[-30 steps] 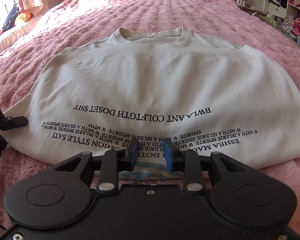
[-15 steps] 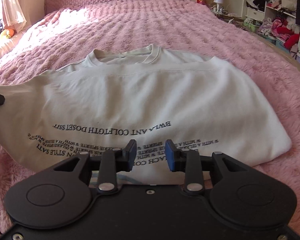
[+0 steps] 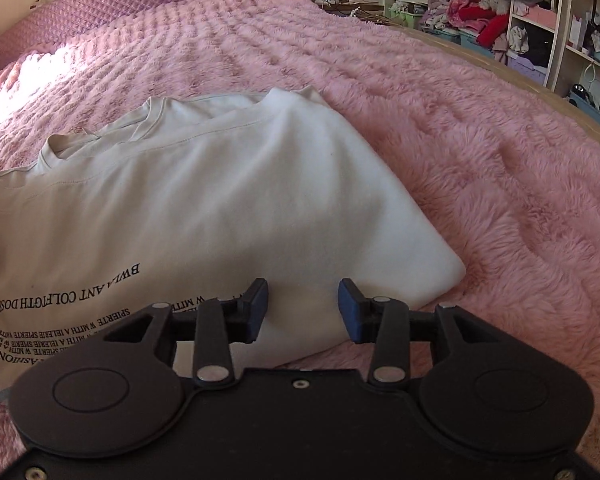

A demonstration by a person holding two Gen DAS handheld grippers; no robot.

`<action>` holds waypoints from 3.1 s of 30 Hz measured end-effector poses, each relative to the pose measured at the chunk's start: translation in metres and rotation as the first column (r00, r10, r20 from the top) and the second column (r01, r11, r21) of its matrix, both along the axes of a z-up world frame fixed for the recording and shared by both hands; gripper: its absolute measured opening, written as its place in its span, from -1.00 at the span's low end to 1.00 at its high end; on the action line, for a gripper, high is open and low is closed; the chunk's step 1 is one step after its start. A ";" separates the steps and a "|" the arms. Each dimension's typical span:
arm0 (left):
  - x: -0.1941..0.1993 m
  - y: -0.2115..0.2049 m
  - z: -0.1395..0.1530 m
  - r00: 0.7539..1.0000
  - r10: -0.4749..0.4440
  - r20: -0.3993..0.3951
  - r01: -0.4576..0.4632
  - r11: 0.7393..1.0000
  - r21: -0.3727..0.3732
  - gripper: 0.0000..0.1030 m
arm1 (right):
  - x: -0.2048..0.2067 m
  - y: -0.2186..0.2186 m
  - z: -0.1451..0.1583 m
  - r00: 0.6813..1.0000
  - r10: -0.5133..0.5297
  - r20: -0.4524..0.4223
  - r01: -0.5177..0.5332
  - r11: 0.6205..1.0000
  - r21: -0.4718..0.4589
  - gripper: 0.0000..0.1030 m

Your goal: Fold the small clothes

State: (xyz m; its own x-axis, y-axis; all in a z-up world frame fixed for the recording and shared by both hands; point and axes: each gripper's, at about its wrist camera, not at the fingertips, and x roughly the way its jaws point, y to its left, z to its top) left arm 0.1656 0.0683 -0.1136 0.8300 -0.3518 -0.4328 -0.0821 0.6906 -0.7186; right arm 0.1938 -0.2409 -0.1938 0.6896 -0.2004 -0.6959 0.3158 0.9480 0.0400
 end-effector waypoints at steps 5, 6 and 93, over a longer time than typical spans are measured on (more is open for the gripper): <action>0.012 -0.034 0.017 0.984 -0.151 0.091 0.153 0.988 -0.021 -0.89 | -0.006 -0.026 0.020 0.998 -0.042 0.035 0.039 0.995 0.088 -0.23; 0.016 -0.049 0.021 0.971 -0.205 0.123 0.209 0.978 -0.026 -0.89 | -0.008 -0.033 0.025 0.998 -0.048 0.045 0.043 0.995 0.094 -0.23; 0.105 -0.085 -0.052 0.943 -0.259 -0.207 0.296 0.939 0.174 0.46 | 0.088 -0.143 0.055 0.957 0.191 0.217 -0.249 0.926 0.284 -0.44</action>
